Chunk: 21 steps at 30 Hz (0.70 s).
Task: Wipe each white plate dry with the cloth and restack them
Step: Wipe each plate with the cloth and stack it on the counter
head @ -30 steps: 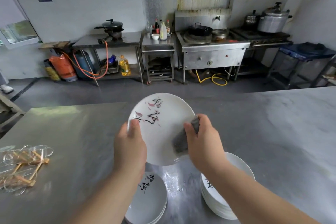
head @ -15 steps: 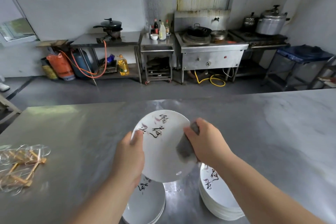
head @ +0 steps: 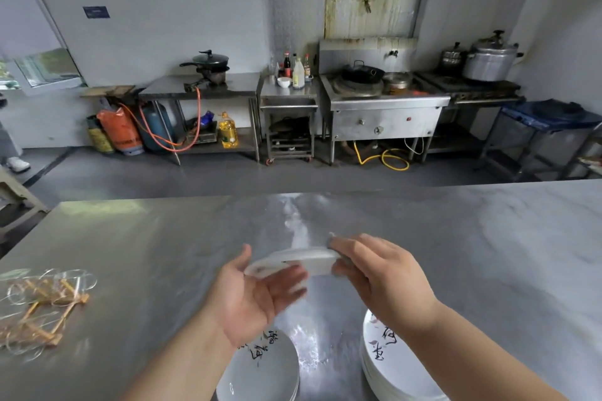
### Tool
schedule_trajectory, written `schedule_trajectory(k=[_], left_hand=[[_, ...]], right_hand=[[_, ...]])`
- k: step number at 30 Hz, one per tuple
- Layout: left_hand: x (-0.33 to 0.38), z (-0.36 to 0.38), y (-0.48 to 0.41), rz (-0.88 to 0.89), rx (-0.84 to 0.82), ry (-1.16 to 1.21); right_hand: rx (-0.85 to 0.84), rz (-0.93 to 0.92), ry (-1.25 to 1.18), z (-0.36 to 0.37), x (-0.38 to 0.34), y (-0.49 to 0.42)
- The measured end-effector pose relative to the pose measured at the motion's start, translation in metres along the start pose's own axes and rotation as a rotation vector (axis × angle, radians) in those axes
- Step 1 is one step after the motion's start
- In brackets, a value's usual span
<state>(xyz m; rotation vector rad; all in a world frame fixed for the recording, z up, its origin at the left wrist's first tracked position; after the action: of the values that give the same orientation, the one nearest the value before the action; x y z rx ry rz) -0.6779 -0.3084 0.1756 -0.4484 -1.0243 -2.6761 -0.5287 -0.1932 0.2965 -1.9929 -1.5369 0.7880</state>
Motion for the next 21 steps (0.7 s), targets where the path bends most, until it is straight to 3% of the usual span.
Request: schedule_trajectory(k=[2, 5, 7, 12, 14, 18, 21], left_hand=[[0.020, 0.001, 0.001, 0.134, 0.017, 0.021], [0.030, 0.006, 0.002, 0.230, -0.026, -0.115], [0.017, 0.017, 0.004, 0.238, -0.097, -0.171], [-0.023, 0.044, 0.009, 0.195, -0.305, -0.176], [-0.014, 0.046, 0.012, 0.259, -0.331, -0.163], [0.010, 0.042, 0.021, 0.366, -0.350, -0.224], [0.006, 0.044, 0.023, 0.340, -0.399, -0.247]], right_hand=[[-0.107, 0.040, -0.125, 0.008, 0.000, 0.007], [-0.202, 0.362, -0.318, 0.024, 0.021, 0.018], [-0.194, 0.450, -0.331, 0.031, 0.015, 0.016], [-0.336, 0.154, -0.197, 0.058, -0.044, -0.011], [-0.344, 0.151, -0.111, 0.055, -0.030, -0.023], [-0.425, 0.358, -0.073, 0.053, 0.015, -0.010], [-0.429, 0.205, -0.061, 0.052, -0.020, 0.009]])
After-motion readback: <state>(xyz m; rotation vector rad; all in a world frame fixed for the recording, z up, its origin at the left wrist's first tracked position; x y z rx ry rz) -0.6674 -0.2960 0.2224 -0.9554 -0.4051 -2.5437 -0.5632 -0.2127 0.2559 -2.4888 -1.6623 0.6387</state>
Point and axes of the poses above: each hand's wrist, its own y-axis away from the middle knuckle, its own z-axis out of the palm, x = y × z, the point moved 9 cm from there along -y, towards the middle knuckle, and after that the axes turned 8 degrees about y, right-handed, at the moved point
